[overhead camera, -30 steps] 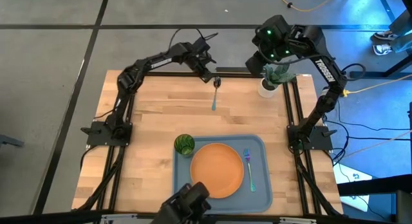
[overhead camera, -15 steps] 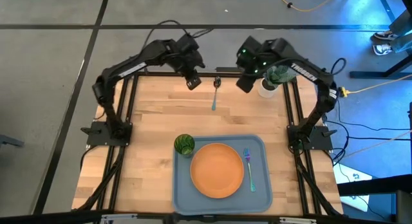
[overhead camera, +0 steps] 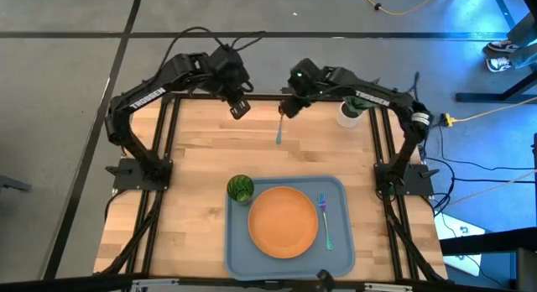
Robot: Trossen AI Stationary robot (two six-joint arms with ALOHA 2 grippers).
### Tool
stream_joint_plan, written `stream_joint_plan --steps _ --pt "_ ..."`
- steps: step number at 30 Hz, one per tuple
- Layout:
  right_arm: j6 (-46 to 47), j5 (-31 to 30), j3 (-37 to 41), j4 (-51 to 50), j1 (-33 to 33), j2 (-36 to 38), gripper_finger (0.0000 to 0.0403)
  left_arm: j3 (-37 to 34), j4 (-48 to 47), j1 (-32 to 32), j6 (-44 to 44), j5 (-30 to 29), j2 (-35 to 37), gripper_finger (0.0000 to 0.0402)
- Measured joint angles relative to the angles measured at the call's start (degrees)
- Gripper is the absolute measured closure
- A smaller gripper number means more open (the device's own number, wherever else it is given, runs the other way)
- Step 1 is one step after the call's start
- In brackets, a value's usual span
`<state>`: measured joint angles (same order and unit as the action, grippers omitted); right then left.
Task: Pick and place plate/cup/fork/spoon on tray
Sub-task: Put the blue spoon on the right side of the green fork on the gray serving tray
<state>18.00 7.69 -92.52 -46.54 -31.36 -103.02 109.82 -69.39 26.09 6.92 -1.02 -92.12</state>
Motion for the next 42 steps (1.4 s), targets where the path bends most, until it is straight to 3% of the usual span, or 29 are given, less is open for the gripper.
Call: stream_joint_plan --steps 10,17,28,42 --pt "16.19 -0.10 -2.55 3.10 -1.93 -11.72 0.0307 0.00 -2.67 0.00 0.22 0.00 0.00 0.0402" --pt "19.21 4.03 -2.59 3.34 -2.22 -16.87 0.0307 0.00 -2.67 0.04 0.08 -0.01 0.00 0.0402" --pt "22.39 4.02 -2.67 7.37 -2.18 -22.12 0.0307 0.00 -2.67 0.04 -0.17 0.00 -0.02 0.0402" --pt "24.00 0.95 -2.67 8.11 -2.22 -23.05 0.0307 0.00 -2.67 0.04 -2.62 0.39 -0.04 0.0401"
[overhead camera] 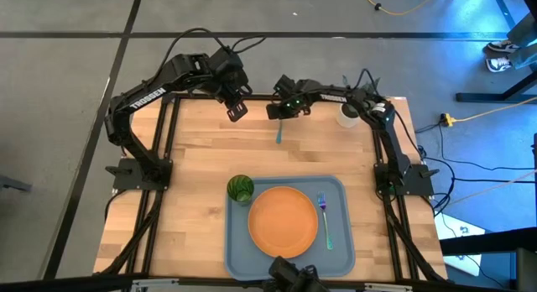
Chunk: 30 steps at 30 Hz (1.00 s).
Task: Pick and place plate/cup/fork/spoon on tray
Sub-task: Put the blue spoon on the right side of the green fork on the gray serving tray
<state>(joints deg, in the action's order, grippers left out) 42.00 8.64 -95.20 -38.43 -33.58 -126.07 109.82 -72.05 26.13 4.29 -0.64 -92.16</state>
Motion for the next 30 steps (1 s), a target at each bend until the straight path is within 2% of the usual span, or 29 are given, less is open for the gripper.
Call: stream_joint_plan --steps 16,20,24,30 --pt "1.17 2.80 0.00 0.61 -1.03 -1.39 0.0307 -0.04 0.02 0.00 -1.96 0.30 -0.02 0.0401" --pt "-6.29 3.48 -0.34 0.94 -1.07 -1.40 0.0307 -0.04 0.02 0.00 -3.07 0.30 -0.02 0.0401" --pt "-9.32 5.33 -4.82 -2.78 -1.36 -1.44 0.0307 -0.04 0.02 0.00 -3.41 0.28 -0.02 0.0401" --pt "-9.64 2.09 -12.34 -7.89 -4.03 -1.37 0.0307 -0.04 0.02 0.00 -3.41 0.28 -0.02 0.0401"
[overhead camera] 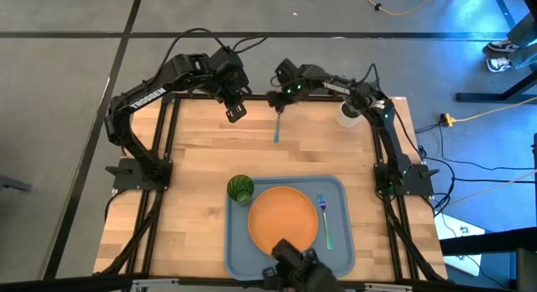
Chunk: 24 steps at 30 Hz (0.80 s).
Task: Pick and place plate/cup/fork/spoon on tray
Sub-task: Put the blue spoon on the right side of the green fork on the gray serving tray
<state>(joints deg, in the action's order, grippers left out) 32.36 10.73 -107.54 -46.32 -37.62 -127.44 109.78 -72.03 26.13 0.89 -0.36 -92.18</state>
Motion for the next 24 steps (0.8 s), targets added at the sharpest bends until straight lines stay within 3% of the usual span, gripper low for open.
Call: stream_joint_plan --steps 9,24 --pt "-5.00 6.49 -0.91 -0.20 -6.59 -0.30 0.0307 0.00 0.01 0.00 0.05 0.00 0.00 0.0401" --pt "-7.15 10.48 -0.84 0.69 -7.68 -5.44 0.0307 0.00 0.07 0.00 1.62 0.02 0.00 0.0401"
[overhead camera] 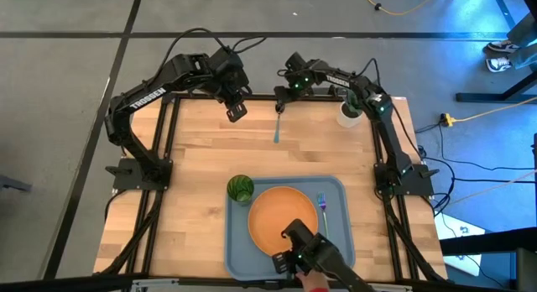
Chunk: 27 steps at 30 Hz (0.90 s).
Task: Pick and place plate/cup/fork/spoon on tray
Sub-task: Put the blue spoon on the right side of the green fork on the gray serving tray
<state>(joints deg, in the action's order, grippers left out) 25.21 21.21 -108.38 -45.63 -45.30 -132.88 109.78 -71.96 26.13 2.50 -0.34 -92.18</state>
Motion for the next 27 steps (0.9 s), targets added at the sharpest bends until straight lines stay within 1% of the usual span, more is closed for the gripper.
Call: stream_joint_plan --steps 10,22,24,27 --pt "-0.07 0.98 0.00 2.43 -0.02 -1.18 0.0307 0.00 0.51 0.00 0.12 0.00 0.00 0.0401" --pt "-0.32 0.94 0.00 2.37 -0.02 -3.10 0.0308 0.00 1.21 0.00 0.11 0.00 0.00 0.0401" --pt "-0.38 0.92 -0.04 2.11 -0.02 -3.13 0.0315 0.00 1.49 0.07 0.11 0.00 0.00 0.0401" --pt "-0.46 0.94 -0.65 1.93 -0.02 -3.13 0.0341 0.00 1.85 0.11 0.11 0.00 0.00 0.0401"
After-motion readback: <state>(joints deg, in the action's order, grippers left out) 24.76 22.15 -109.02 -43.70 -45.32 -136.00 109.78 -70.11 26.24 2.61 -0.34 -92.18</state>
